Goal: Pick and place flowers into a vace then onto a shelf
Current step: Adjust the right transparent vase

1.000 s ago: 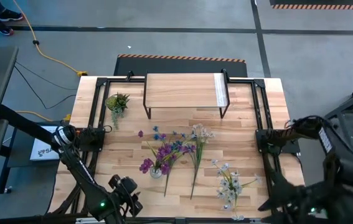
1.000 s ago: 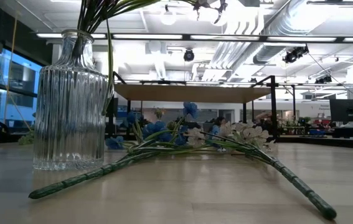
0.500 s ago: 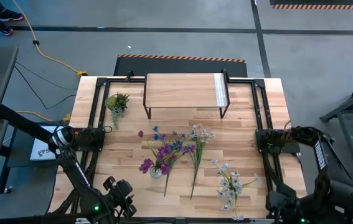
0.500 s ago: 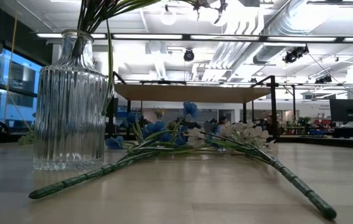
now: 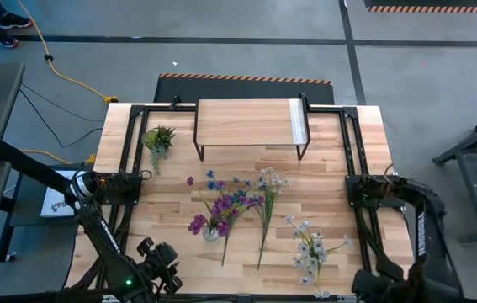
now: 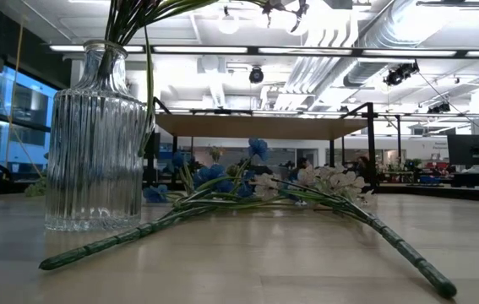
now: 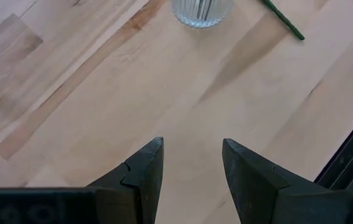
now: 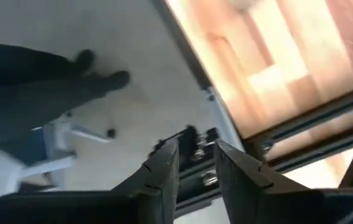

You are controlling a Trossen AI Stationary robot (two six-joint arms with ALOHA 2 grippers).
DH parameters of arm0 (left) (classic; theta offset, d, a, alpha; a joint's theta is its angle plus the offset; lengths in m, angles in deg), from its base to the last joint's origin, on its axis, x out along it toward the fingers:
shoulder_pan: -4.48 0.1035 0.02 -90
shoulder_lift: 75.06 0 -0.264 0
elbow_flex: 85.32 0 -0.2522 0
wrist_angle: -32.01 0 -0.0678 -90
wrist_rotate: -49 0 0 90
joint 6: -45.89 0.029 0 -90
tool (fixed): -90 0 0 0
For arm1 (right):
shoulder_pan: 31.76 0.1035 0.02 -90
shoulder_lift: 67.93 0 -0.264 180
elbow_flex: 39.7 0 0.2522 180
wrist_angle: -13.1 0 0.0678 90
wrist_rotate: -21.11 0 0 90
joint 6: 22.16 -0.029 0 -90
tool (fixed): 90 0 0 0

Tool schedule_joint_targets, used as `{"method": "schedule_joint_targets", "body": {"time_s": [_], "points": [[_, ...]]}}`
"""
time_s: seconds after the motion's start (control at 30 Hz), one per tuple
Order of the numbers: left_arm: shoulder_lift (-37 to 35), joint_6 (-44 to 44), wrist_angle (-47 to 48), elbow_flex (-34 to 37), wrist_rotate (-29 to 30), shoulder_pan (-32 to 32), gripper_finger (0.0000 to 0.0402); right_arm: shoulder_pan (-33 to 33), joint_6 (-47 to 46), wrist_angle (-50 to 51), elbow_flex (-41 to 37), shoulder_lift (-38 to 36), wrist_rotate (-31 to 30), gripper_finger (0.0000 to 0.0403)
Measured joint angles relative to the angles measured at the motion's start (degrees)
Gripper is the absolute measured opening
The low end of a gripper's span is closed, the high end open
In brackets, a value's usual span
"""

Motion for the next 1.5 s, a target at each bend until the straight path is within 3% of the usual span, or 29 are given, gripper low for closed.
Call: {"method": "schedule_joint_targets", "body": {"time_s": [0.33, 0.67, 0.97, 1.2, 1.5], "points": [[0.00, 0.04, -0.19, 0.00, -2.96, -0.51, 0.0198, -0.91, -3.12, -0.01, -10.37, 0.00, 9.91, 0.0082], [0.00, -0.26, -0.11, 0.00, -3.82, -1.26, 0.0198, 0.39, -4.18, -4.23, -15.39, -0.02, 9.46, 0.0065], [0.00, -0.31, 0.80, 0.00, -3.83, -1.36, 0.0198, -2.45, 0.84, -16.87, -23.50, -0.07, 11.19, 0.0004], [0.00, -0.39, 0.84, 0.00, -4.27, -1.38, 0.0198, -2.51, -0.77, -24.07, -29.51, -0.07, 11.88, 0.0019], [0.00, -0.37, 0.93, 0.00, -4.51, -1.38, 0.0198, -4.66, 0.54, -32.63, -36.30, -0.07, 11.97, 0.0009]]}}
